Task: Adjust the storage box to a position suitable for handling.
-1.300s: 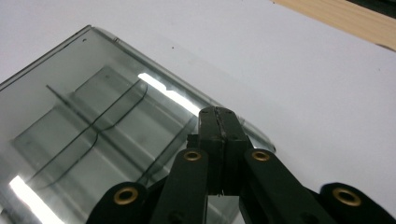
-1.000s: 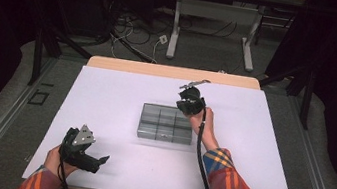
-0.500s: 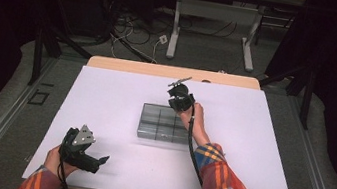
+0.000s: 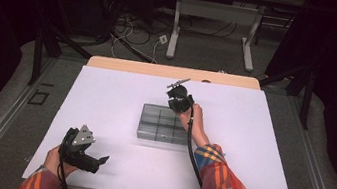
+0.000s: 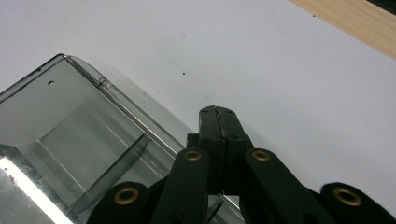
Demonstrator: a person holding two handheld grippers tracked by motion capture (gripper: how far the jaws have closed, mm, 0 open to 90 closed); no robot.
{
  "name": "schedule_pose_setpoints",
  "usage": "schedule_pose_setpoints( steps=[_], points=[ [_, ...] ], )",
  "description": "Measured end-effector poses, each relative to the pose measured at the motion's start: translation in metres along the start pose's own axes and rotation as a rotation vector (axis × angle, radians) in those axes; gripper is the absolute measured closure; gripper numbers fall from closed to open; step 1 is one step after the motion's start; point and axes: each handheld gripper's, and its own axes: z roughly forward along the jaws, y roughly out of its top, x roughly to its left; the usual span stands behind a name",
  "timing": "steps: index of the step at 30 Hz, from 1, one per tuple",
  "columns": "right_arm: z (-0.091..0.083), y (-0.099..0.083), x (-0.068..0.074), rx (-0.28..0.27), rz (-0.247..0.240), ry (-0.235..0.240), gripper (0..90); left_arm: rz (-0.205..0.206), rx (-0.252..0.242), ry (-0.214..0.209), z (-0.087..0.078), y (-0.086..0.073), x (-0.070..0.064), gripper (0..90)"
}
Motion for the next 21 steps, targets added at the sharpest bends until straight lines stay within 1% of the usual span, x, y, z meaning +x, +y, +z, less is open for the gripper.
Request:
schedule_pose_setpoints(
  steps=[1,2,3,4,5,6,7,11,13,14,15,16,17,18,19,20,21],
  points=[
    [0.0,-0.002,0.001,-0.023,0.0,0.006,90.0,0.0,0.0,-0.002,0.0,0.0,0.0,0.0],
    [0.0,-0.002,0.001,-0.023,0.0,0.006,90.0,0.001,0.01,-0.008,0.0,0.0,0.0,0.0],
    [-0.001,-0.003,0.001,-0.019,-0.001,0.007,90.0,-0.001,0.0,-0.001,0.0,0.0,0.0,0.0],
    [-0.002,-0.003,0.001,-0.007,-0.002,0.008,90.0,0.002,0.0,-0.003,0.0,0.0,0.0,0.0],
    [-0.001,-0.004,0.002,-0.022,0.006,0.012,90.0,0.002,0.007,-0.006,0.0,0.0,0.0,0.0],
    [-0.002,-0.004,0.003,-0.024,0.002,0.015,90.0,0.003,0.015,-0.01,-0.001,0.001,0.0,0.0],
    [-0.002,-0.005,0.003,-0.031,-0.016,0.017,90.0,0.006,0.016,-0.011,-0.001,0.001,0.0,0.0],
    [-0.004,-0.007,0.005,-0.027,-0.01,0.017,90.0,0.002,0.015,-0.013,-0.001,0.001,0.0,0.0],
    [-0.006,-0.009,0.006,-0.03,-0.02,0.019,90.0,0.002,0.016,-0.013,-0.001,0.001,0.0,0.0],
    [-0.007,-0.009,0.008,-0.025,-0.02,0.02,90.0,0.002,0.016,-0.013,-0.001,0.001,0.0,0.0],
    [-0.01,-0.01,0.008,0.006,-0.034,0.017,90.0,0.002,0.016,-0.013,-0.001,0.001,0.0,0.0],
    [-0.009,-0.011,0.009,-0.024,-0.038,0.019,90.0,0.0,0.016,-0.011,-0.001,0.001,0.0,0.0],
    [-0.01,-0.012,0.009,-0.016,-0.041,0.021,90.0,0.0,0.016,-0.011,-0.001,0.001,0.0,0.0],
    [-0.01,-0.013,0.011,-0.032,-0.028,0.025,90.0,0.001,0.016,-0.005,0.0,0.001,-0.001,0.0],
    [-0.011,-0.013,0.011,-0.016,-0.036,0.023,90.0,0.0,0.017,-0.006,0.0,0.001,-0.001,0.0],
    [-0.011,-0.014,0.011,-0.036,-0.036,0.029,90.0,0.0,0.013,-0.004,0.0,0.001,-0.001,0.0],
    [-0.016,-0.013,0.011,0.026,-0.055,0.027,90.0,0.002,0.017,-0.007,-0.001,0.002,0.0,0.0]
  ],
)
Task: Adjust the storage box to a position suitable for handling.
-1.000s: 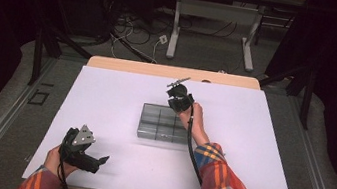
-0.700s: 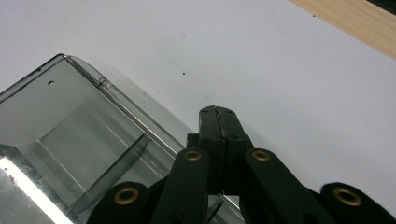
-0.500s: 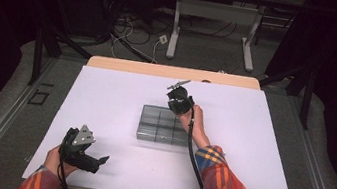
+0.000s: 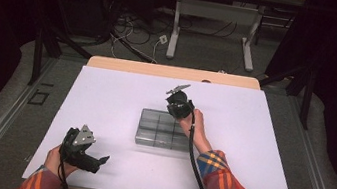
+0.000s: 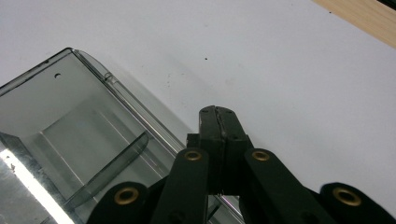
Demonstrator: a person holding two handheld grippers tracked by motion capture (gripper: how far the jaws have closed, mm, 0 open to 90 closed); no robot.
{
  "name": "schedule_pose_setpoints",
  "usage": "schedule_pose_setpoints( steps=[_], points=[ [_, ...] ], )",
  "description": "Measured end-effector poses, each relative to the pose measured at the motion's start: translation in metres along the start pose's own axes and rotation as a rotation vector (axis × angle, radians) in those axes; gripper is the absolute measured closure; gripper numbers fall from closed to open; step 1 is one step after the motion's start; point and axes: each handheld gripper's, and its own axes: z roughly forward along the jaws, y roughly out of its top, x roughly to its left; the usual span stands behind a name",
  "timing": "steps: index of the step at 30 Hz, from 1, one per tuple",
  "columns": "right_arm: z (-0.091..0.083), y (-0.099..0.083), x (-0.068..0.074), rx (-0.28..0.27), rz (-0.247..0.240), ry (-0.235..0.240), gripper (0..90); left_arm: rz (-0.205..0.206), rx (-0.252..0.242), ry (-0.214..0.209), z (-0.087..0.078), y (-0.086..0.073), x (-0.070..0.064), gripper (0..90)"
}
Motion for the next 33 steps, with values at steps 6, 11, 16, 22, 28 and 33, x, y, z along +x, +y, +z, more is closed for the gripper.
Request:
schedule_pose_setpoints(
  steps=[6,11,16,22,28,33],
  points=[
    [0.001,-0.004,0.003,-0.065,0.016,0.013,90.0,-0.004,-0.014,0.002,0.002,0.0,0.0,0.0],
    [-0.009,-0.005,0.003,-0.067,0.031,0.05,89.7,-0.007,-0.003,-0.004,0.0,0.0,0.001,0.0],
    [-0.033,-0.012,0.01,-0.066,0.017,0.088,86.4,-0.003,-0.022,0.016,0.0,-0.001,0.0,0.0],
    [-0.06,-0.036,0.025,-0.065,0.014,0.14,79.4,-0.005,-0.002,0.005,-0.001,0.0,0.0,0.0],
    [-0.078,-0.051,0.029,-0.085,0.004,0.163,72.8,0.001,0.008,0.005,0.0,0.001,0.001,0.0],
    [-0.089,-0.061,0.031,-0.081,-0.006,0.179,65.4,-0.005,0.003,0.002,0.001,0.0,0.001,0.0]
  ],
)
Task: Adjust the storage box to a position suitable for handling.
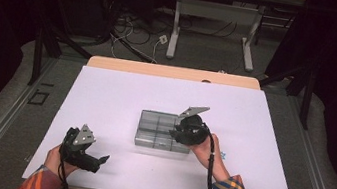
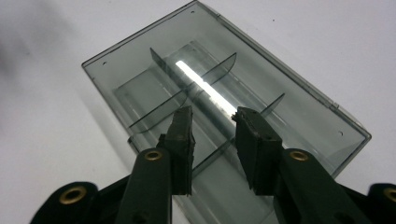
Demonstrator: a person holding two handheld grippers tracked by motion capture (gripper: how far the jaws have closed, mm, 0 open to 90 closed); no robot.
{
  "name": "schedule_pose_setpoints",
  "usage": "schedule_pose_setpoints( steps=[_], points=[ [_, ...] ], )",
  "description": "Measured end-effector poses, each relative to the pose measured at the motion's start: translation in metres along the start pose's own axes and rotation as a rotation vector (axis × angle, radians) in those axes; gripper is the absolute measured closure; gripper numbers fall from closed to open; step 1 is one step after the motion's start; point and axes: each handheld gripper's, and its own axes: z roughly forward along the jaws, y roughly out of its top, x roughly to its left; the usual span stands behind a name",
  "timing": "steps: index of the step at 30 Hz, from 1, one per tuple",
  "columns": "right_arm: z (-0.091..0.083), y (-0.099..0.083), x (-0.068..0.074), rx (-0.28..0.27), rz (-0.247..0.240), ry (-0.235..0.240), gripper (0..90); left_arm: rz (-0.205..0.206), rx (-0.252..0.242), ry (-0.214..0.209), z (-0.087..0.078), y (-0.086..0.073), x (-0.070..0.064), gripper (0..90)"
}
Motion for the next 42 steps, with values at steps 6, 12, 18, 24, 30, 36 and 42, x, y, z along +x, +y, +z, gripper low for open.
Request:
schedule_pose_setpoints(
  steps=[6,12,18,24,30,36,42],
  points=[
    [-0.009,-0.011,0.006,-0.002,0.004,0.01,55.8,-0.001,-0.009,0.004,0.001,0.0,0.0,0.0],
    [-0.015,-0.02,0.01,0.002,0.007,0.026,47.9,-0.004,-0.012,0.002,0.0,-0.001,0.0,0.0],
    [-0.016,-0.03,0.014,0.027,0.012,0.052,41.4,0.007,-0.006,0.009,0.0,-0.001,0.002,0.0],
    [-0.018,-0.039,0.021,0.026,0.0,0.074,34.1,-0.01,-0.007,0.003,0.0,-0.004,0.003,0.0],
    [-0.019,-0.046,0.028,0.041,0.0,0.105,25.5,-0.002,-0.01,0.013,-0.002,-0.005,0.003,0.0],
    [-0.02,-0.051,0.033,0.045,-0.022,0.131,18.7,-0.009,-0.005,0.007,-0.003,-0.004,0.001,0.0],
    [-0.016,-0.056,0.036,0.05,-0.033,0.158,12.9,-0.006,-0.005,0.006,-0.002,-0.004,0.001,0.0]
  ],
)
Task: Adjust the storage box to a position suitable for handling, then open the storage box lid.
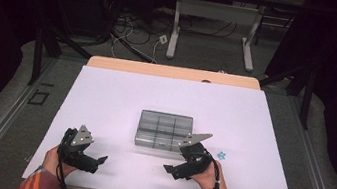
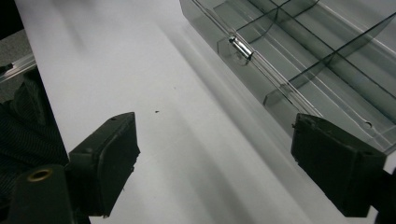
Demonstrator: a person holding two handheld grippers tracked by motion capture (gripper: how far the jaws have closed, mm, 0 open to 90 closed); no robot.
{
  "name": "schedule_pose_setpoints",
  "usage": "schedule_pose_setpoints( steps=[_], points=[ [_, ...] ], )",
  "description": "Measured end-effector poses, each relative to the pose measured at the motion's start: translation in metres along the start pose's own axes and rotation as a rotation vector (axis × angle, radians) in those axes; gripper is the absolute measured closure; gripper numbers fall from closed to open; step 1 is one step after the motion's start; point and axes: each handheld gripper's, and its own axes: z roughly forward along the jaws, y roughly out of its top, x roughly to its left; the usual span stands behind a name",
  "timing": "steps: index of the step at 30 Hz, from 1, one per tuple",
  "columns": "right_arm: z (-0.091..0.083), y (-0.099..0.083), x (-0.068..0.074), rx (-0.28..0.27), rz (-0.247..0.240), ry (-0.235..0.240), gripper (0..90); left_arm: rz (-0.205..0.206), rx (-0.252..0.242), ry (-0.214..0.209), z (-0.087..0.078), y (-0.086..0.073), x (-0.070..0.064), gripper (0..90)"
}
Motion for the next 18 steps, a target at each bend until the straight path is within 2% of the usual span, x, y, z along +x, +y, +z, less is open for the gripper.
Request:
schedule_pose_setpoints(
  steps=[4,11,18],
  points=[
    [0.003,-0.001,0.001,0.008,-0.002,0.003,7.6,0.011,-0.001,0.005,-0.001,0.0,0.001,0.0],
    [0.007,-0.002,0.003,0.014,0.003,0.018,0.0,0.002,-0.004,-0.002,0.0,0.0,0.0,0.0],
    [0.012,-0.005,0.002,0.003,-0.012,0.038,0.0,0.014,0.0,0.002,0.0,0.001,0.0,0.0]
  ],
)
